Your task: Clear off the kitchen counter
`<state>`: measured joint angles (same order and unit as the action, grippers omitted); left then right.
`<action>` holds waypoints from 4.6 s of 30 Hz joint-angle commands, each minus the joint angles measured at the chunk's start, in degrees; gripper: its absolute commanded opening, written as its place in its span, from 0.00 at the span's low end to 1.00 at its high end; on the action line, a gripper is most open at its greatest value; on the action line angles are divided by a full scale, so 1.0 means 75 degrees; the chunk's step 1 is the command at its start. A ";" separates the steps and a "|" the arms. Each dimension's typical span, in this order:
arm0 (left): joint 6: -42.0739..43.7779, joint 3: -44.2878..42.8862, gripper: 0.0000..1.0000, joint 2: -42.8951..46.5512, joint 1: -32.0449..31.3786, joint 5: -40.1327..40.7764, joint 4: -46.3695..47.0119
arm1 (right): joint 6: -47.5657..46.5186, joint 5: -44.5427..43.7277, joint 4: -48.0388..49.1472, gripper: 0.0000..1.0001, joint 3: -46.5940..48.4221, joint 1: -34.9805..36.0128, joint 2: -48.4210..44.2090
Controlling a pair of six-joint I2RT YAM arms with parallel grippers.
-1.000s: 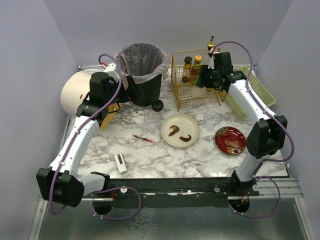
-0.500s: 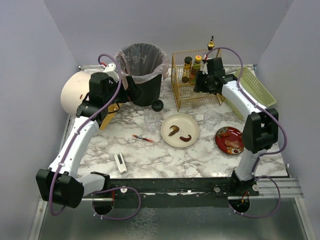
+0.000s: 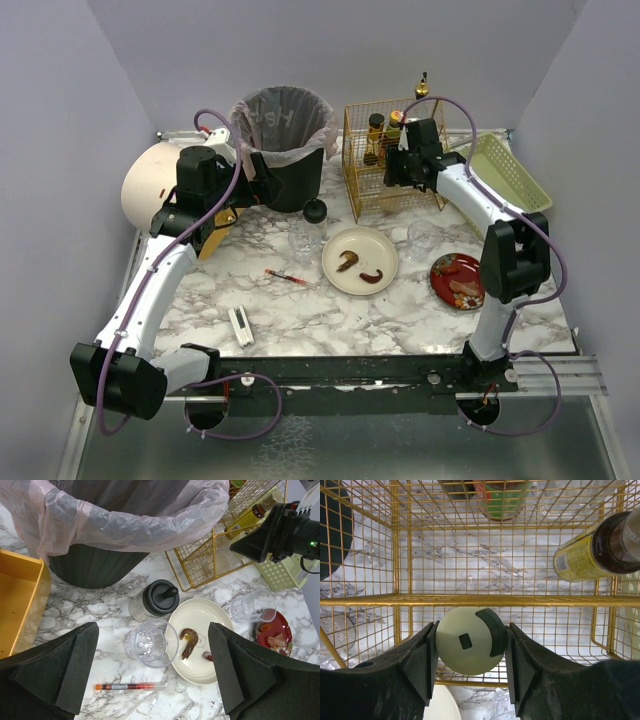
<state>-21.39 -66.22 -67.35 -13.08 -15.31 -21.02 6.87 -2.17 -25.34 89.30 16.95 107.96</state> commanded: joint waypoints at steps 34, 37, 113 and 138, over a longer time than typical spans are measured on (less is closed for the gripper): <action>0.0405 -0.0142 0.99 0.0428 0.0056 0.1150 -0.0392 | 0.0177 0.0231 0.0204 0.86 -0.0777 0.0202 -0.2393; 0.0353 -0.0107 0.99 0.0449 0.0056 0.1203 -0.0352 | 0.0302 0.0240 0.0284 0.85 -0.0795 0.0662 -0.2449; 0.0426 0.0162 0.99 0.0698 0.0057 0.1010 -0.0339 | 0.0539 -0.1529 0.1225 0.00 0.0086 0.2697 -0.1991; 0.0473 0.0076 0.99 0.0853 0.0057 0.1027 -0.0538 | 0.0014 -0.0361 0.0368 0.00 0.2785 0.0307 0.0154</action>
<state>-18.76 -65.67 -62.00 -13.08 -7.42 -23.79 8.21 -6.83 -23.31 106.21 19.75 107.50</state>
